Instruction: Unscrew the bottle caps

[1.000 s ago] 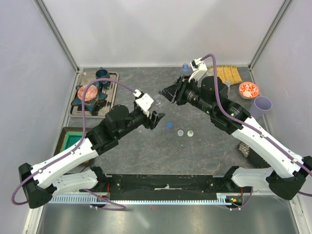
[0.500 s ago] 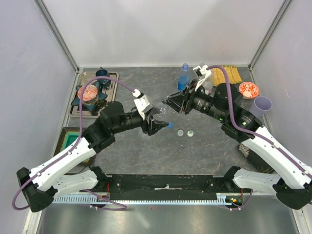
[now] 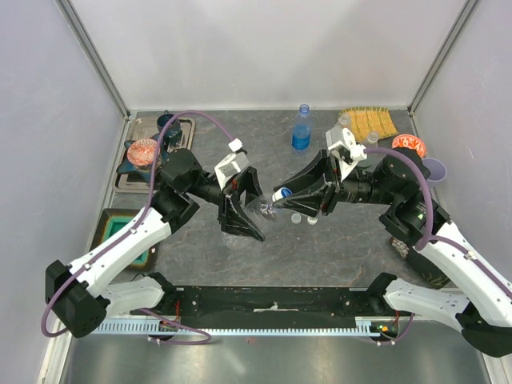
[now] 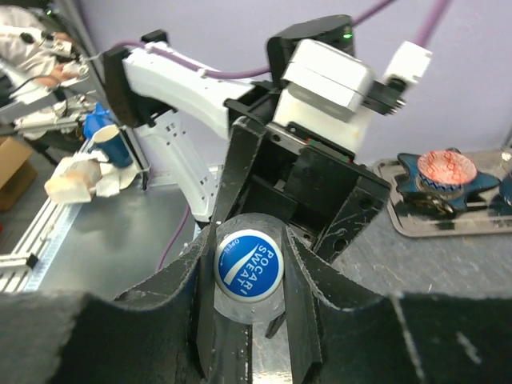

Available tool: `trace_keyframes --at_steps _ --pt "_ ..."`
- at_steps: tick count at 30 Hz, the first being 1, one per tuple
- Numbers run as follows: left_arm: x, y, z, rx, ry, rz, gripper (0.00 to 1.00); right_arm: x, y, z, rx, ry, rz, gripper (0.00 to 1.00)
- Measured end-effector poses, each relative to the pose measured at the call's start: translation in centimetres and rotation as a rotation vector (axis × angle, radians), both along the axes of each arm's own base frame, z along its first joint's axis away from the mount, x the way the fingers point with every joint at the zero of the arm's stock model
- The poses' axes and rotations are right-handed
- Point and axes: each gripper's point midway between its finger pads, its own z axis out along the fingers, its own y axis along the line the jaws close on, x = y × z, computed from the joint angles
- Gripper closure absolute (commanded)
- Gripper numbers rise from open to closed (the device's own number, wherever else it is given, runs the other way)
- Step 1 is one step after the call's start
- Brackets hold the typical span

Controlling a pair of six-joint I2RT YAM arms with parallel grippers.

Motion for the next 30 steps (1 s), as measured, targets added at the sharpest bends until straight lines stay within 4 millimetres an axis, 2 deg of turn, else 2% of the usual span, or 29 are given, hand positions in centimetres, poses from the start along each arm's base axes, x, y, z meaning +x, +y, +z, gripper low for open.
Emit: trace_keyframes --at_steps 4,9,12,13,16,23,25,30 --pt "-0.9 0.4 0.0 0.016 0.029 -0.100 0.64 -1.2 -0.1 -0.2 0.004 -0.083 0.083 1.00" --pt "-1.2 0.7 -0.5 0.047 0.052 -0.166 0.63 -1.6 -0.1 -1.0 0.002 -0.125 0.115 1.00" --pt "-1.2 0.8 -0.6 0.050 0.056 -0.170 0.63 -1.5 -0.2 -1.0 0.004 -0.125 0.106 0.74" --pt "-1.1 0.8 -0.6 0.054 0.062 -0.167 0.63 -1.4 -0.2 -0.9 0.004 -0.121 0.099 0.56" --pt "-0.8 0.6 -0.9 0.061 0.073 -0.147 0.63 -1.0 -0.2 -1.3 -0.008 -0.074 0.068 0.34" --pt "0.5 0.2 -0.9 0.047 0.044 -0.045 0.62 -1.0 -0.4 -1.3 -0.040 0.024 0.034 0.17" --pt "0.7 0.2 -0.8 0.043 0.033 -0.029 0.62 -1.0 -0.5 -0.9 -0.037 0.035 0.027 0.11" --pt "1.4 -0.1 -1.4 0.054 0.032 0.026 0.61 0.1 -0.8 1.4 -0.002 0.050 -0.060 0.06"
